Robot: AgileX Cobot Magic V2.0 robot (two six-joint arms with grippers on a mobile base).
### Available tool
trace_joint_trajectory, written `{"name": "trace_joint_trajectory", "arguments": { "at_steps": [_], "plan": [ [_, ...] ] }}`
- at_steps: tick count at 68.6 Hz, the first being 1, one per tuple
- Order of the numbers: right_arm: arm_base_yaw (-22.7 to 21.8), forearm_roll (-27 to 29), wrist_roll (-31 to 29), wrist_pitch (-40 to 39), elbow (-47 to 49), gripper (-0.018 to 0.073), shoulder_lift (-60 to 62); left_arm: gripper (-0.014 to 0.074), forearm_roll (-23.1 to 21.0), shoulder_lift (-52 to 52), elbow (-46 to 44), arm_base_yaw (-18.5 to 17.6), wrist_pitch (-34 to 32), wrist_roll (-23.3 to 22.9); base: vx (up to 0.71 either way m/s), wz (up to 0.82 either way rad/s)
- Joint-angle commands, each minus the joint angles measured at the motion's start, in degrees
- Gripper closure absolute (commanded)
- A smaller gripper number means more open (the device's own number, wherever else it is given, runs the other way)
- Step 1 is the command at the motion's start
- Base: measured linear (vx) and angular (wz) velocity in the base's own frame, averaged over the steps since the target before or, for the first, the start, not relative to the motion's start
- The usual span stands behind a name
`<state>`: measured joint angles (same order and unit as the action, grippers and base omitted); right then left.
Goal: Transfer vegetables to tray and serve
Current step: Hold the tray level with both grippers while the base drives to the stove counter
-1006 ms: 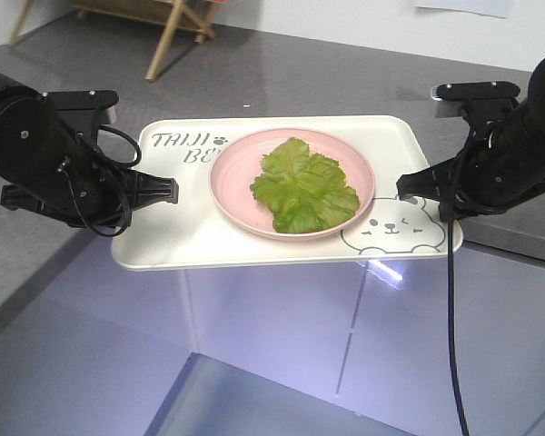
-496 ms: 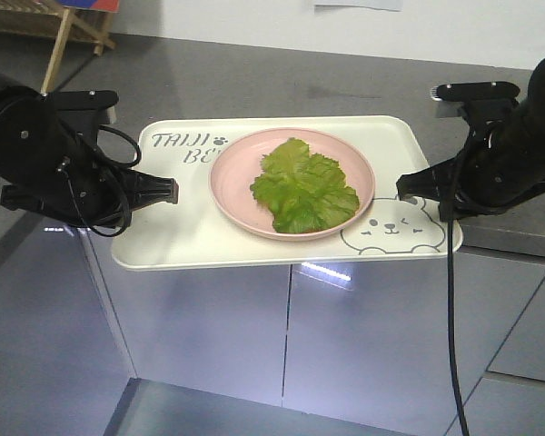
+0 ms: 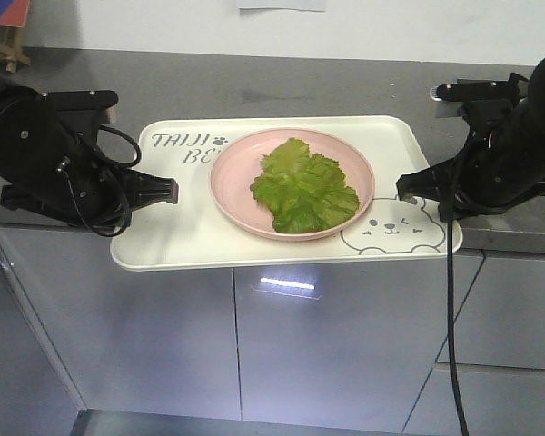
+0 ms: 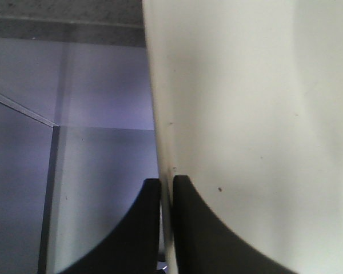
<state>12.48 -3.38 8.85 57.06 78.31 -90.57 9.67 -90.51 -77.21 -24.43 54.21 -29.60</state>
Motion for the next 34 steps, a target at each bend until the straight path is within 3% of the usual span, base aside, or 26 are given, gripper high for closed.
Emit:
{"name": "trace_joint_trajectory", "arguments": {
  "at_steps": [1, 34],
  "plan": [
    [0.13, -0.62, -0.94, -3.22, 1.80, 0.0566, 2.66, 0.0604, 0.64, 2.88, -1.76, -0.46, -3.38, 0.88, 0.07, -0.26],
    [0.13, -0.62, -0.94, -3.22, 1.80, 0.0566, 2.66, 0.0604, 0.64, 2.88, -1.76, -0.46, -3.38, 0.88, 0.07, -0.26]
  ]
}}
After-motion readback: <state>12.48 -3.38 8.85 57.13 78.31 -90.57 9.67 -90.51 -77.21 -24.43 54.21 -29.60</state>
